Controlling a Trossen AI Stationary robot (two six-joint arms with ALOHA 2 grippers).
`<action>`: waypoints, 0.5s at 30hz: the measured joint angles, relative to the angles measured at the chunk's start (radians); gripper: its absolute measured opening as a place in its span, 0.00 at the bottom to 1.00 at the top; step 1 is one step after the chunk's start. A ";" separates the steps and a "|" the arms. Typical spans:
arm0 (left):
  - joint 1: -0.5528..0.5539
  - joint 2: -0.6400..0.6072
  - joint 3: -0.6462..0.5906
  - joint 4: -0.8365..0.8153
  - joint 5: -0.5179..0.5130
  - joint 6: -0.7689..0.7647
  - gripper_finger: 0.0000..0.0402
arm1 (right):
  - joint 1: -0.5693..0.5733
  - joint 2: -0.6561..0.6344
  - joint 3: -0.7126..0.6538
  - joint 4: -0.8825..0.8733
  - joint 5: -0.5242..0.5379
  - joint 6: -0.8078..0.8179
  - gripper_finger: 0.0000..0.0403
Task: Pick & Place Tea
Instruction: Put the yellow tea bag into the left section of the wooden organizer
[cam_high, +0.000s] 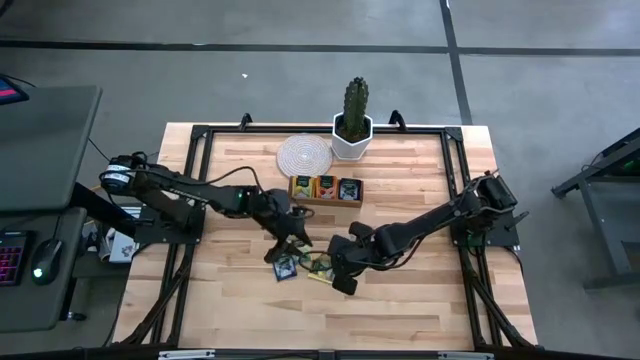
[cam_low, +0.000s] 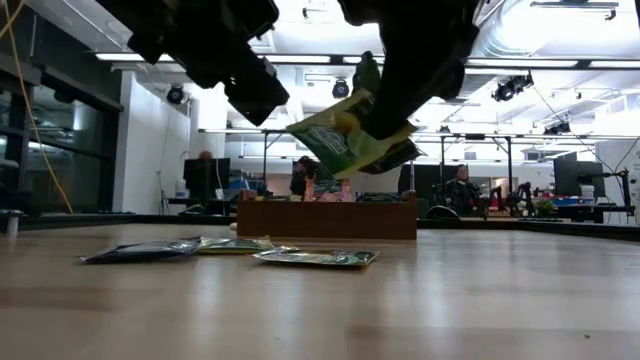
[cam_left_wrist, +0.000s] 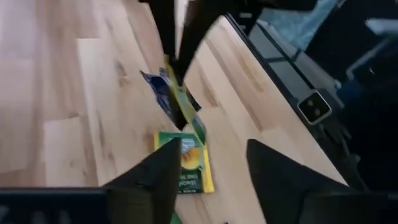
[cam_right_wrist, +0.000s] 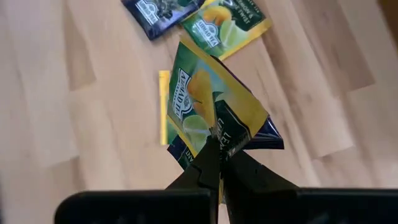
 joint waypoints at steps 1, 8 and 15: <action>0.005 0.000 0.000 0.007 -0.001 -0.009 0.48 | 0.000 0.000 0.000 -0.003 0.009 -0.021 0.00; 0.001 0.000 0.000 0.035 -0.061 -0.106 0.60 | -0.009 0.000 0.000 -0.016 0.027 -0.147 0.00; 0.001 0.000 0.000 0.076 -0.157 -0.187 0.60 | -0.014 0.000 0.030 -0.008 0.112 -0.289 0.00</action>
